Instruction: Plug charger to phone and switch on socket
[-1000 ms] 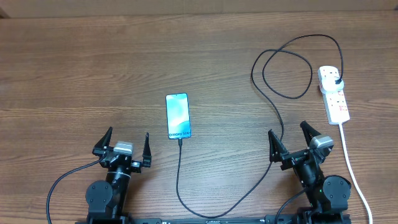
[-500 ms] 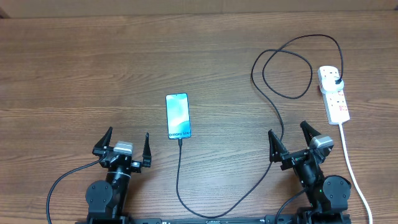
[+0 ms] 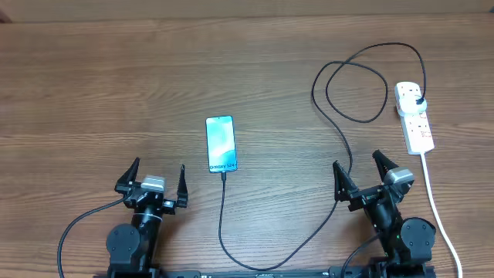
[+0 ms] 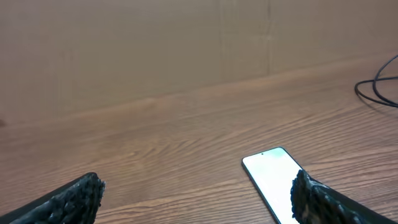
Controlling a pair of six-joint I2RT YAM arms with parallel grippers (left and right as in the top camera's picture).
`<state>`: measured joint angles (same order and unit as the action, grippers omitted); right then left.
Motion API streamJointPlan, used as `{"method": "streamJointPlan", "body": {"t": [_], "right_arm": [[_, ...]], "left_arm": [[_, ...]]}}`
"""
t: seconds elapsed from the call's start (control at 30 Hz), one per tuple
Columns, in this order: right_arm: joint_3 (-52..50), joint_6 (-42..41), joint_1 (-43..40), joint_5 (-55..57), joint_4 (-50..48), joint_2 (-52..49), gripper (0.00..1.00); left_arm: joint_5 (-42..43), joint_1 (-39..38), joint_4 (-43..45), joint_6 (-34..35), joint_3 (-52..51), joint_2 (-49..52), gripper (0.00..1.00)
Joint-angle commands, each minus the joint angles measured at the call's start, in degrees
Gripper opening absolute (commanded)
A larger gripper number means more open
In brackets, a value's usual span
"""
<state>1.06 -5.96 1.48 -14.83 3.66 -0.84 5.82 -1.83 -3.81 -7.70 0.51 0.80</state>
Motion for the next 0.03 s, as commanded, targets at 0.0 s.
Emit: {"method": "streamJointPlan", "body": {"t": [0.0], "right_arm": [[-0.6, 0.0, -0.2, -0.3, -0.4, 0.7, 1.00]], "left_arm": [[1.1, 0.4, 0.0, -0.4, -0.2, -0.5, 1.00]]}}
